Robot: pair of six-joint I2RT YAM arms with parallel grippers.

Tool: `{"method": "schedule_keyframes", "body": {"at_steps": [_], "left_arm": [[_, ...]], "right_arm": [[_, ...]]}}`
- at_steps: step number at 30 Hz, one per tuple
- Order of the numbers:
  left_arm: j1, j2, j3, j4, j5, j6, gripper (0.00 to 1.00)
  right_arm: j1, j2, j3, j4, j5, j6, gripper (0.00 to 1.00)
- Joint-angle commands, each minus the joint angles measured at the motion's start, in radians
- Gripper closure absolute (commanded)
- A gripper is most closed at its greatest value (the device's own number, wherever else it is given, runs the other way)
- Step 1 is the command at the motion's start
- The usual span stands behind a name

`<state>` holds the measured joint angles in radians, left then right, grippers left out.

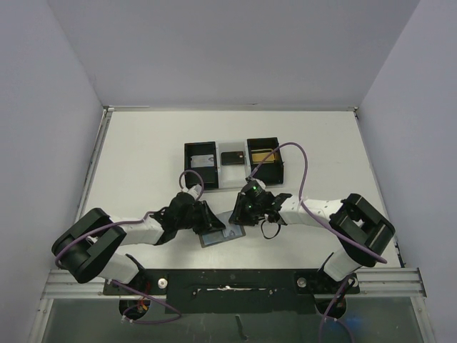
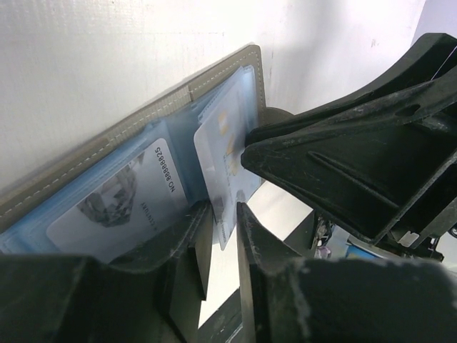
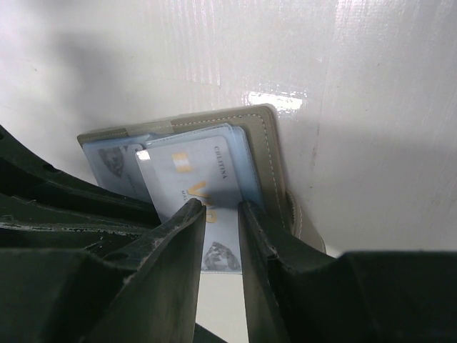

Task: Take the credit cards out of the card holder

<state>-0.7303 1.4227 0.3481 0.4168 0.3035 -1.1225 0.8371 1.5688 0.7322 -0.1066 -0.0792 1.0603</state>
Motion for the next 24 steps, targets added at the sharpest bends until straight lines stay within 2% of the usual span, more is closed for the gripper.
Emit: {"method": "schedule_keyframes", "body": {"at_steps": [1, 11, 24], "left_arm": [[-0.001, -0.039, -0.008, 0.079, 0.01, -0.02, 0.84], [0.003, -0.057, -0.001, 0.048, 0.003, -0.011, 0.99], [0.017, -0.142, -0.062, -0.054, -0.022, 0.01, 1.0]], "right_arm": [[-0.003, 0.054, -0.007, -0.081, 0.038, -0.023, 0.72], [-0.003, 0.05, -0.01, -0.088, 0.046, -0.014, 0.72], [-0.003, 0.043, -0.011, -0.091, 0.049, -0.014, 0.72]]}}
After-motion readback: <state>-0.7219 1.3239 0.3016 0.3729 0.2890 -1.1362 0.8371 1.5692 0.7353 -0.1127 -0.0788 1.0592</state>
